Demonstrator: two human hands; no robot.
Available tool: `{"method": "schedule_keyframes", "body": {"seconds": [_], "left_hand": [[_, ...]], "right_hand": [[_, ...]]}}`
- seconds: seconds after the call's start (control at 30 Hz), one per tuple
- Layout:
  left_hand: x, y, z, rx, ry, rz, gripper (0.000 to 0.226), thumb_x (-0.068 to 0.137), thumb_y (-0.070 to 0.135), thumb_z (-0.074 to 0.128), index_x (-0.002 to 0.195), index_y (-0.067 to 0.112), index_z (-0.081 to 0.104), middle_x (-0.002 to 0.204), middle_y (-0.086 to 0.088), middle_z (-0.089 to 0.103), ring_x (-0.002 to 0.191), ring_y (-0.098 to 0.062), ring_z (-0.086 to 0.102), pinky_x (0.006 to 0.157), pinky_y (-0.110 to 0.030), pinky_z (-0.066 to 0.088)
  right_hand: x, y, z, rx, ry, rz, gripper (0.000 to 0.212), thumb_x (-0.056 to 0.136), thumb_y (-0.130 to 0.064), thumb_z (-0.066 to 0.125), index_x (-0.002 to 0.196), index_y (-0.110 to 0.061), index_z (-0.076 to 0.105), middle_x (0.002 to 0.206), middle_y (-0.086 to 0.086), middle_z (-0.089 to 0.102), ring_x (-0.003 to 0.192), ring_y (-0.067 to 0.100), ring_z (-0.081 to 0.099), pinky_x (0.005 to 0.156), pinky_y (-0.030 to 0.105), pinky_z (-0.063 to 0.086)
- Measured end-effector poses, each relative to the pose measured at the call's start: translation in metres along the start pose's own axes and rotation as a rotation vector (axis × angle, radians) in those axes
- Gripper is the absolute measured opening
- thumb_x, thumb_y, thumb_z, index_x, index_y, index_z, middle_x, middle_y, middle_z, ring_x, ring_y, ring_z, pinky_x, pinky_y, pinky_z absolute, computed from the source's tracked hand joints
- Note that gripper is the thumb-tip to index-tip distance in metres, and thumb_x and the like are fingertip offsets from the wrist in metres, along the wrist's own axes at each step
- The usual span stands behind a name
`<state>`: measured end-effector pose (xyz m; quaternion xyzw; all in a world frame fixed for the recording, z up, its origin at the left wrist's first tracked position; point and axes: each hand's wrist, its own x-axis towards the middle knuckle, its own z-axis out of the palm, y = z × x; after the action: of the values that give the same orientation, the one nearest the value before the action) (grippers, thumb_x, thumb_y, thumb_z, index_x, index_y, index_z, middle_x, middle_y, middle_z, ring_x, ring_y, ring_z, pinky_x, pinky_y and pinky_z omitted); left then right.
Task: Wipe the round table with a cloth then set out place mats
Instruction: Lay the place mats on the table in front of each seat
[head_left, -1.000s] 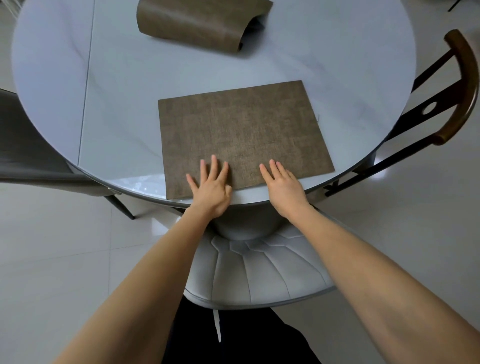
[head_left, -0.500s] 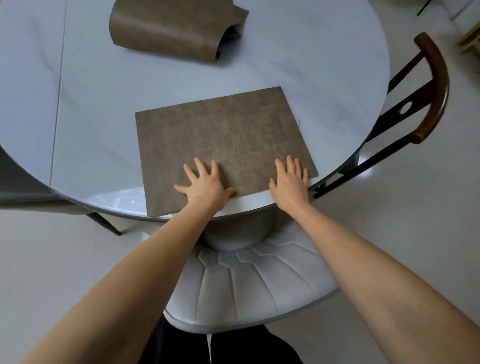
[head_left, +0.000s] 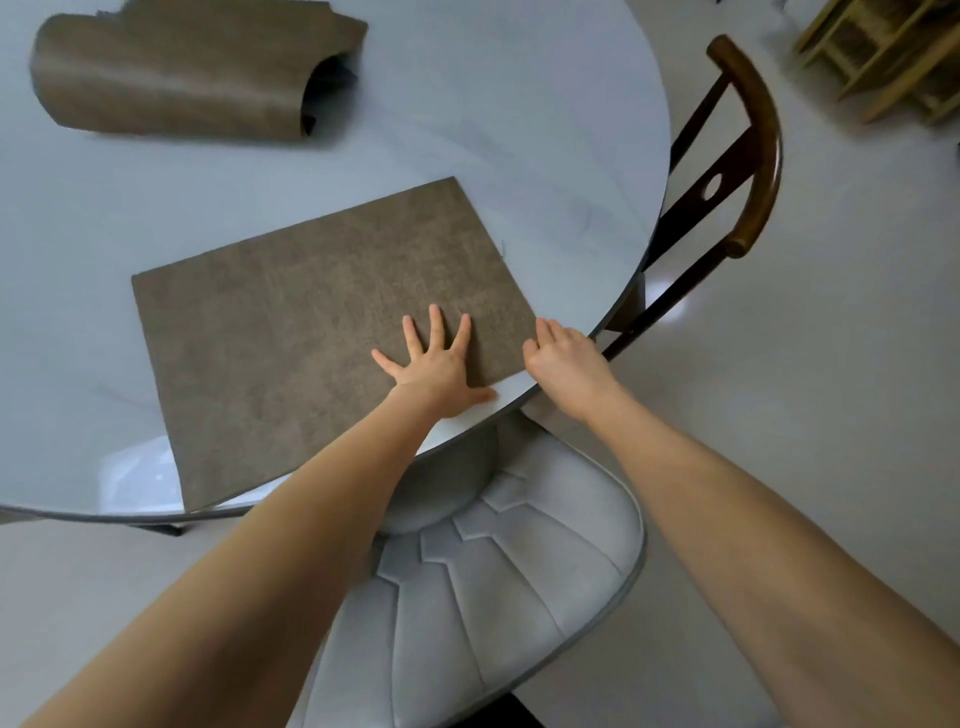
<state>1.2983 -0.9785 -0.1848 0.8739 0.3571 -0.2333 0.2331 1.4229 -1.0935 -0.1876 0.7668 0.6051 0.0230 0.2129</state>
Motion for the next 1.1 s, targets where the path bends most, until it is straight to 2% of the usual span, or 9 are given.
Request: {"method": "schedule_keyframes", "body": {"seconds": [0.1,0.4,0.57,0.67,0.73,0.83,0.87,0.97,1.1], "left_hand": [[0.002,0.003,0.000,0.002,0.007,0.004,0.106,0.081,0.066,0.058,0.151,0.035,-0.015,0.157,-0.001,-0.027,0.142,-0.037,-0.025,0.104,-0.076,-0.002],[-0.003,0.006,0.006,0.018,0.040,0.023,0.096,0.087,0.062,0.052,0.152,0.032,-0.011,0.158,-0.003,-0.024,0.143,-0.038,-0.023,0.104,-0.075,-0.001],[-0.005,0.007,0.013,0.023,0.066,0.048,0.089,0.089,0.064,0.045,0.153,0.032,-0.009,0.159,-0.003,-0.022,0.143,-0.038,-0.021,0.105,-0.075,0.000],[-0.005,0.003,0.014,0.050,0.048,0.047,0.090,0.088,0.066,0.045,0.153,0.032,-0.009,0.159,-0.002,-0.021,0.144,-0.037,-0.020,0.105,-0.075,0.002],[-0.006,0.000,0.009,0.076,0.038,0.068,0.091,0.086,0.069,0.045,0.153,0.032,-0.004,0.160,-0.001,-0.015,0.146,-0.037,-0.013,0.107,-0.072,0.009],[-0.006,-0.015,-0.008,0.062,0.154,0.130,0.079,0.088,0.065,0.046,0.151,0.026,0.020,0.161,-0.003,0.006,0.145,-0.034,0.013,0.107,-0.063,0.030],[-0.007,-0.027,-0.014,0.064,0.201,0.118,0.079,0.088,0.064,0.047,0.151,0.026,0.018,0.161,-0.004,0.004,0.146,-0.034,0.011,0.109,-0.064,0.025],[-0.016,-0.081,-0.021,0.143,0.164,-0.005,0.107,0.078,0.074,0.052,0.152,0.030,-0.011,0.158,-0.007,-0.025,0.143,-0.034,-0.023,0.109,-0.066,-0.006],[-0.036,-0.174,-0.031,0.083,-0.043,-0.021,0.125,0.066,0.069,0.071,0.150,0.036,-0.016,0.156,-0.002,-0.030,0.144,-0.031,-0.025,0.114,-0.062,-0.004]], "right_hand": [[-0.006,0.003,0.000,0.062,-0.016,0.007,0.032,0.035,0.011,0.072,0.059,-0.003,0.056,0.062,0.015,0.059,0.053,0.027,0.061,0.036,0.028,0.041],[-0.008,0.006,-0.004,0.124,-0.004,-0.011,0.037,0.031,0.009,0.079,0.054,-0.005,0.054,0.051,0.011,0.052,0.030,0.023,0.050,0.029,0.024,0.036],[-0.014,-0.004,0.007,0.040,-0.008,0.010,0.032,0.038,0.008,0.081,0.056,-0.004,0.057,0.055,0.013,0.057,0.043,0.025,0.057,0.033,0.027,0.042],[-0.016,-0.008,0.003,0.075,-0.041,0.036,0.023,0.056,0.008,0.075,0.072,-0.001,0.062,0.078,0.018,0.066,0.065,0.029,0.066,0.047,0.031,0.049],[-0.017,-0.008,-0.001,0.176,-0.038,0.104,0.020,0.076,0.001,0.064,0.095,-0.002,0.061,0.102,0.019,0.064,0.091,0.032,0.064,0.071,0.037,0.050],[-0.015,-0.013,-0.009,0.408,0.019,0.225,0.041,0.098,-0.025,0.045,0.133,-0.003,0.047,0.150,0.022,0.035,0.139,0.034,0.032,0.112,0.045,0.027],[-0.012,-0.019,-0.015,0.487,0.037,0.250,0.051,0.101,-0.033,0.040,0.144,-0.005,0.036,0.158,0.020,0.018,0.147,0.032,0.016,0.118,0.047,0.017],[0.006,-0.050,-0.030,0.537,-0.038,0.167,0.068,0.100,-0.052,0.028,0.155,-0.019,0.004,0.161,0.013,-0.013,0.148,0.026,-0.013,0.120,0.048,-0.004],[0.031,-0.116,-0.060,0.595,-0.149,0.027,0.076,0.097,-0.058,0.032,0.155,-0.023,-0.002,0.160,0.012,-0.017,0.148,0.026,-0.016,0.118,0.052,-0.007]]}}
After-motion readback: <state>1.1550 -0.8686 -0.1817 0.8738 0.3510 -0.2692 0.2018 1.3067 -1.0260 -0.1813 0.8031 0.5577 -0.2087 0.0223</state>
